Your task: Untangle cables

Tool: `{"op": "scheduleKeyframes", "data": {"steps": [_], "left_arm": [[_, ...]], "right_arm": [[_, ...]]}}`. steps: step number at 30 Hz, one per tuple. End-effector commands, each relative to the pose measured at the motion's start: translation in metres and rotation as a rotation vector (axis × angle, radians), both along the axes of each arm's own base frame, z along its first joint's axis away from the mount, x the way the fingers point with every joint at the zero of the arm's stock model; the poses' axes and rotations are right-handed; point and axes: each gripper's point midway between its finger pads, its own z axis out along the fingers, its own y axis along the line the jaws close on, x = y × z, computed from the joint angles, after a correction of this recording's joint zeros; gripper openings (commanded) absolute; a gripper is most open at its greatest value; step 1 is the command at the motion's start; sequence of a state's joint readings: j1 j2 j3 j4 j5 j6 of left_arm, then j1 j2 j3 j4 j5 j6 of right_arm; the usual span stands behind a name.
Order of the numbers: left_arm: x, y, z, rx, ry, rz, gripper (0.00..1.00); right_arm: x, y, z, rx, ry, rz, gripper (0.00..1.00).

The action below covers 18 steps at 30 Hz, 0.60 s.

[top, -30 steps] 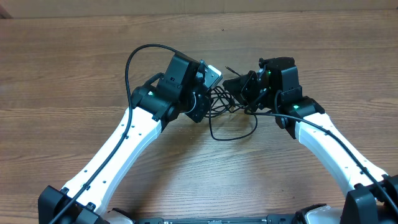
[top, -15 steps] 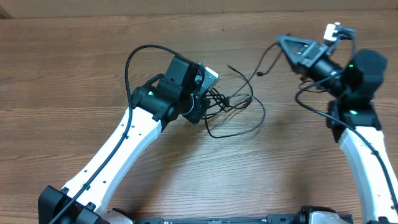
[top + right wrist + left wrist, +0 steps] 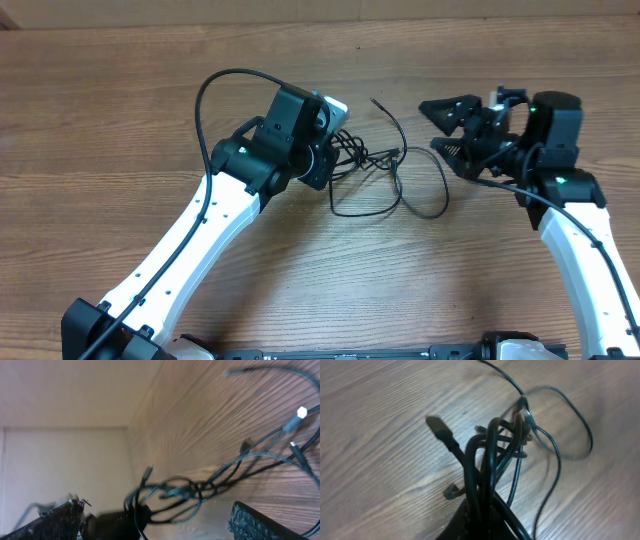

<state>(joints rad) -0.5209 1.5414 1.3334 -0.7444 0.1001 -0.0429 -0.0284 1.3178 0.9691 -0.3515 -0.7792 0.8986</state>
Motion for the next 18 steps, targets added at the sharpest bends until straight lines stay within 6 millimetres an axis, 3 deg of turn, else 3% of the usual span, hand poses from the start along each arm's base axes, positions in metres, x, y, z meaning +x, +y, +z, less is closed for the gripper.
{"op": "scheduleKeyframes", "data": {"steps": [1, 3, 7, 10, 18], "left_arm": [[0.018, 0.039, -0.004, -0.078, 0.077, 0.508, 0.48], [0.018, 0.061, -0.008, -0.055, 0.09, 0.645, 0.56], [0.01, 0.1, -0.018, 0.006, 0.143, 0.798, 0.87], [0.009, 0.111, -0.021, -0.012, 0.178, 0.854, 1.0], [-0.007, 0.06, -0.021, -0.243, 0.397, 0.733, 1.0]], "right_arm": [[-0.005, 0.025, -0.002, -0.069, -0.051, 0.073, 0.93], [-0.005, 0.03, -0.004, -0.093, -0.052, 0.07, 0.93], [-0.003, 0.03, -0.007, -0.115, -0.052, 0.054, 0.94], [-0.001, 0.027, -0.008, -0.131, -0.052, 0.034, 0.94], [0.004, 0.021, -0.011, -0.161, -0.052, -0.005, 0.95]]}}
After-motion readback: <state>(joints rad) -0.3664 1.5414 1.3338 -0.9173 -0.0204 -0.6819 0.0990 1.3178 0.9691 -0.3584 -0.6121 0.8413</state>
